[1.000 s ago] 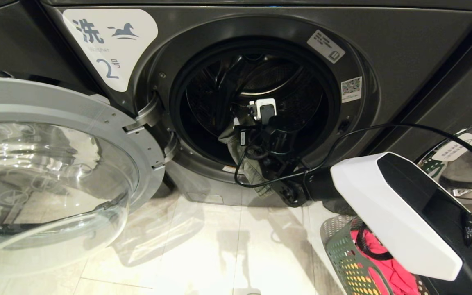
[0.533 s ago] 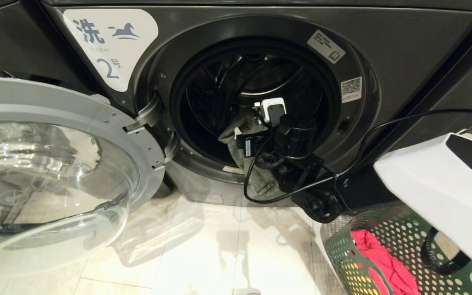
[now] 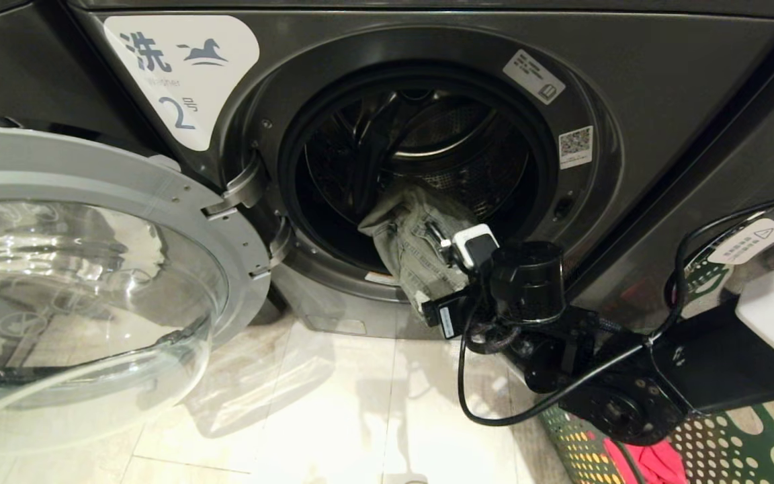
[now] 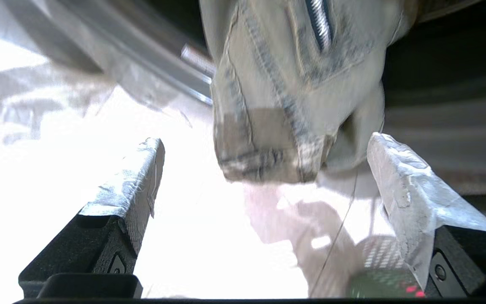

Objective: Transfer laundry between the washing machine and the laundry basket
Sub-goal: Pick a cloth and place it into the basket

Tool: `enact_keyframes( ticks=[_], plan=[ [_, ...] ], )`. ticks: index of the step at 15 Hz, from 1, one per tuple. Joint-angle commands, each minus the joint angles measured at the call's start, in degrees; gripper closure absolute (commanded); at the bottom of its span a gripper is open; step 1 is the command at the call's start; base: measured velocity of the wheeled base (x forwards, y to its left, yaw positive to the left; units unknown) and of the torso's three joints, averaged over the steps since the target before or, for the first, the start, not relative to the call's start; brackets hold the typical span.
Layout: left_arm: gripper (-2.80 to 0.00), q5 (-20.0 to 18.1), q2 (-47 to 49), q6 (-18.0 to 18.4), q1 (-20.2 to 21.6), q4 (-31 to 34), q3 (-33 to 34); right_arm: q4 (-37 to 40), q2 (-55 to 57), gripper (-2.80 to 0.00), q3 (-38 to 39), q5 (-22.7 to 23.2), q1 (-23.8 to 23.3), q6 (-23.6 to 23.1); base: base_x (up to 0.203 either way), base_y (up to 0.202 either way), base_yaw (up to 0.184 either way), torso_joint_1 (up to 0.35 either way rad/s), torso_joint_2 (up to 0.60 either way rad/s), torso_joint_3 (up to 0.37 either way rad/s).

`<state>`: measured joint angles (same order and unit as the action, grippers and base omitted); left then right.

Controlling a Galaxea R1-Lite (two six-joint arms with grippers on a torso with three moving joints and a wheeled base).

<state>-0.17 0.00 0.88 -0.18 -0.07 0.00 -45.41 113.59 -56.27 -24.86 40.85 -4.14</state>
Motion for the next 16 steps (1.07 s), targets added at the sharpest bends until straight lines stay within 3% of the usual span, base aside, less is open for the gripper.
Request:
enact_keyframes(
  ticks=[1,6,12,16],
  plan=[
    [0.0,0.0,0.0,0.0,0.0,0.0,0.0,-0.2,2.4,-2.8,0.7,-0.2,-0.4,1.0,0.0,0.0,0.0,0.0,0.0,0.0],
    [0.0,0.0,0.0,0.0,0.0,0.0,0.0,0.9,9.4,-2.8,-5.4,-0.5,-3.1,3.5,0.0,0.0,0.0,0.0,0.0,0.0],
    [0.0,0.0,0.0,0.0,0.0,0.0,0.0,4.7,11.7,-2.8,-6.7,-1.2,-5.9,6.2,0.0,0.0,0.0,0.0,0.0,0.0],
    [0.0,0.0,0.0,0.0,0.0,0.0,0.0,7.4,16.1,-2.8,-14.3,-1.0,-6.1,10.6,0.0,0.0,0.0,0.0,0.0,0.0]
  ],
)
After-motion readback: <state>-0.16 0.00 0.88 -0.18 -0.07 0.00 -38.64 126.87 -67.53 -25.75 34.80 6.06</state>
